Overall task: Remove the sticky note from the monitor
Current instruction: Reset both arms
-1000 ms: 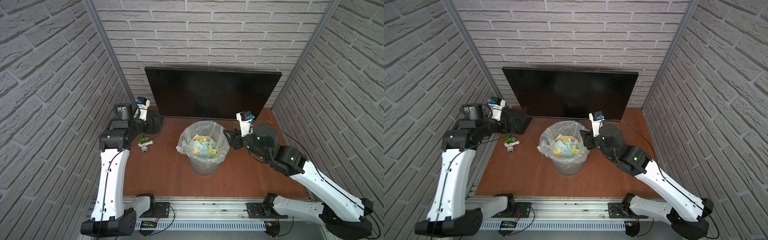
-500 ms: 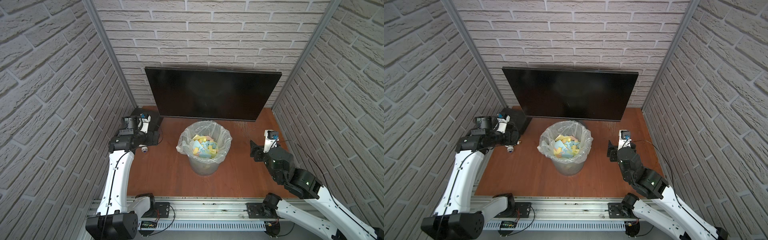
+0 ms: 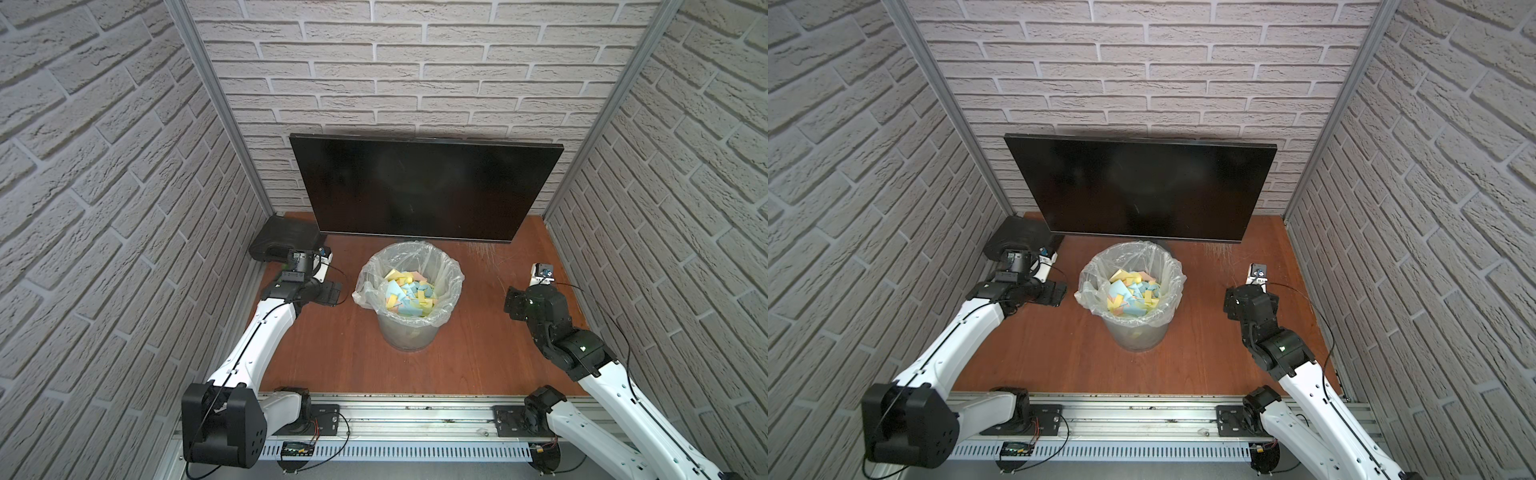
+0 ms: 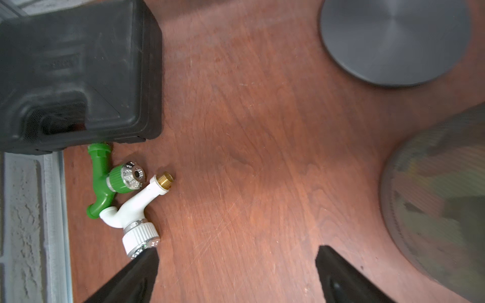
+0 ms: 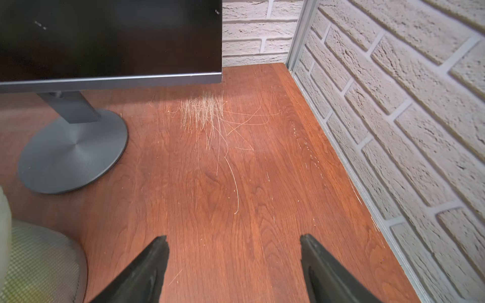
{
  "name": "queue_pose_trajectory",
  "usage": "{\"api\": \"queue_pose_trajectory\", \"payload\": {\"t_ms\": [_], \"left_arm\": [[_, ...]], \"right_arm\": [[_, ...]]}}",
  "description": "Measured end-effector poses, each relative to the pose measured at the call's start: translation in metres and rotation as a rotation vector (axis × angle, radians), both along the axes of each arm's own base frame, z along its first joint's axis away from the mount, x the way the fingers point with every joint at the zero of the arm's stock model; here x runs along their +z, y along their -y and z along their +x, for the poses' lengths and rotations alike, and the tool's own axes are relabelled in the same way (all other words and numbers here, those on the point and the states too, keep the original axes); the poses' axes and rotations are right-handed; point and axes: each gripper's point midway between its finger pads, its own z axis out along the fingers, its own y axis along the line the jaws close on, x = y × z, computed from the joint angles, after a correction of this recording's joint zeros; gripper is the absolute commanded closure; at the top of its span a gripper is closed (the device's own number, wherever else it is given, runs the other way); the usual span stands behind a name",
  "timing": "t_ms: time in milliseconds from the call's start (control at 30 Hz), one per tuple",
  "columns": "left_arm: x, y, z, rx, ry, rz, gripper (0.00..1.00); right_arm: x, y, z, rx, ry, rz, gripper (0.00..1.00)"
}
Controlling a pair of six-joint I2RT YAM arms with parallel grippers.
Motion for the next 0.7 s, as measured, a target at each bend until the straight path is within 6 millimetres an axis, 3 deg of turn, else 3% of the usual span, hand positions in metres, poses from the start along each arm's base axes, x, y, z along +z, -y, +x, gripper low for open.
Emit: {"api": "queue_pose_trajectory", "payload": {"t_ms": [167,433,533,700], "left_arm": [[-0.025,-0.003,0.022,0.02,0.039,0.004,0.02],[-0.041,-0.006,0.044,0.039,0.226,0.011,0.02],[-0.047,-0.008,0.047,0.045,0.272,0.021,0.02],[-0.058,-0.012,0.053,0.051,0.325,0.043,0.02]], "right_arm": [[0.004,-0.002,0.0,0.025,0.003,-0.007,0.15],[0.033,0.001,-0.006,0.049,0.12,-0.009,0.06],[0.031,0.0,-0.004,0.059,0.121,-0.031,0.0],[0.02,-0.004,-0.002,0.103,0.127,-0.071,0.01]]}}
